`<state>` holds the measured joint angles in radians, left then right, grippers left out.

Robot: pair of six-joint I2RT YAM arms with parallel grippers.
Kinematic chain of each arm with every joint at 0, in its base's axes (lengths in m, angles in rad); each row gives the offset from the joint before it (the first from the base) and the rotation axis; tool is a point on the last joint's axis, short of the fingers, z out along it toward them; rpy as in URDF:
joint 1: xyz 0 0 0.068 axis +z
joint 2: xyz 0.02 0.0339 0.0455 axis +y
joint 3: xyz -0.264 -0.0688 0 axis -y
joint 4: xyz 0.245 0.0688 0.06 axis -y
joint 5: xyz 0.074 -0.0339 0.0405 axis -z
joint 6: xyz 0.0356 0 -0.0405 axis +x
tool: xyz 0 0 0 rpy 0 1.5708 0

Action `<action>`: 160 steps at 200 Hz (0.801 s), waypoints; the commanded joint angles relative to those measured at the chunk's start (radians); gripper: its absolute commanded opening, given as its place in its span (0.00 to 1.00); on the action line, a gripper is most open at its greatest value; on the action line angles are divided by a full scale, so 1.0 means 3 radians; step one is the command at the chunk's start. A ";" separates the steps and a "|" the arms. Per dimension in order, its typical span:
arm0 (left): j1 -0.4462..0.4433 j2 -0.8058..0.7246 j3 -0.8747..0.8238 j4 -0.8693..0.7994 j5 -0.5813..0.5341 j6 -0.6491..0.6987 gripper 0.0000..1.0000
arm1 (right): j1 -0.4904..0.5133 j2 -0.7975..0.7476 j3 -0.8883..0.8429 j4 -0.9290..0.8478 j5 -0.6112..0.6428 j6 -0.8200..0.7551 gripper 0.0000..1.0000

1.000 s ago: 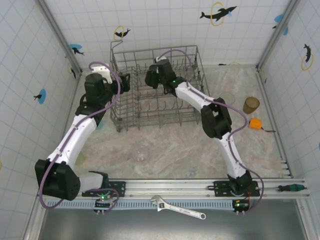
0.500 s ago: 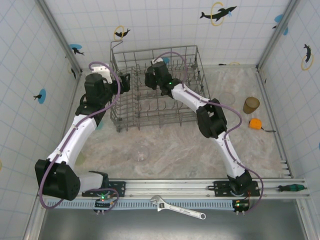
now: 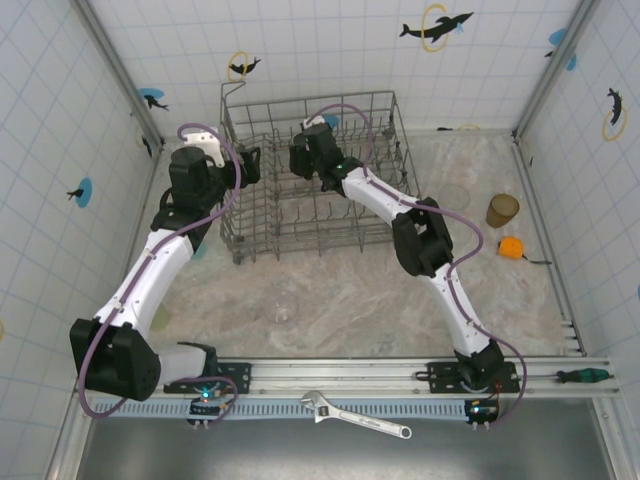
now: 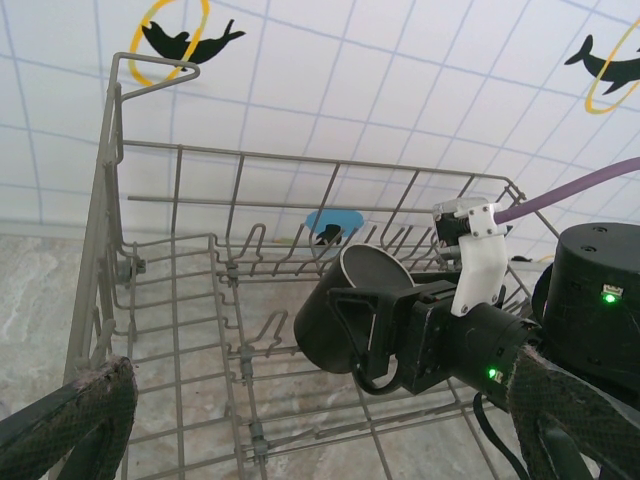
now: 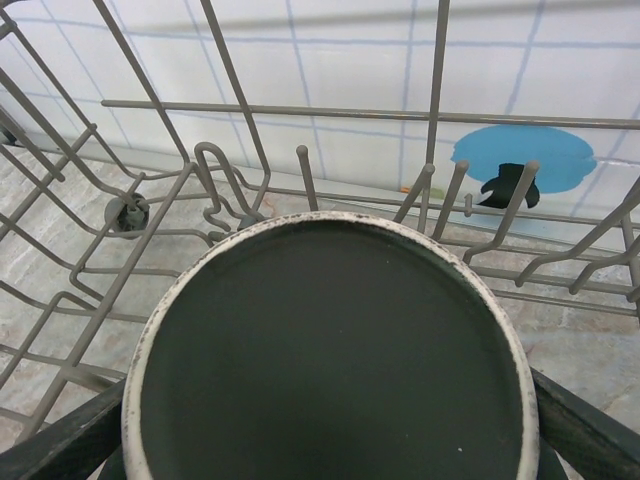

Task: Load the cups into the dish rack

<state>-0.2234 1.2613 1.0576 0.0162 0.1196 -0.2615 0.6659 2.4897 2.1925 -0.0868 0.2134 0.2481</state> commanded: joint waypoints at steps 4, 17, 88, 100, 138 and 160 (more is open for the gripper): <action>0.0013 0.0001 -0.0028 0.0075 0.0038 0.0001 0.97 | 0.0132 -0.0049 0.0239 0.0213 -0.0305 0.0215 0.71; 0.0013 0.0000 -0.0028 0.0076 0.0041 0.0002 0.97 | 0.0135 -0.0065 0.0239 0.0197 -0.0280 0.0215 0.76; 0.0013 -0.0047 -0.0033 0.0079 0.0025 -0.0105 0.97 | 0.0186 -0.0082 0.0239 0.0120 -0.0274 0.0193 1.00; 0.0013 -0.0051 -0.0033 0.0079 0.0021 -0.0106 0.97 | 0.0201 -0.0090 0.0239 0.0142 -0.0268 0.0184 1.00; 0.0014 -0.0042 -0.0033 0.0081 0.0011 -0.0105 0.97 | 0.0206 -0.0166 0.0239 0.0169 -0.0206 0.0228 1.00; 0.0013 -0.0037 -0.0038 0.0084 0.0004 -0.0105 0.97 | 0.0194 -0.0258 0.0239 0.0141 -0.0141 0.0227 1.00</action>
<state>-0.2234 1.2613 1.0576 0.0162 0.1192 -0.2882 0.6903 2.4897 2.2074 -0.0898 0.1997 0.3061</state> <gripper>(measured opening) 0.973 0.996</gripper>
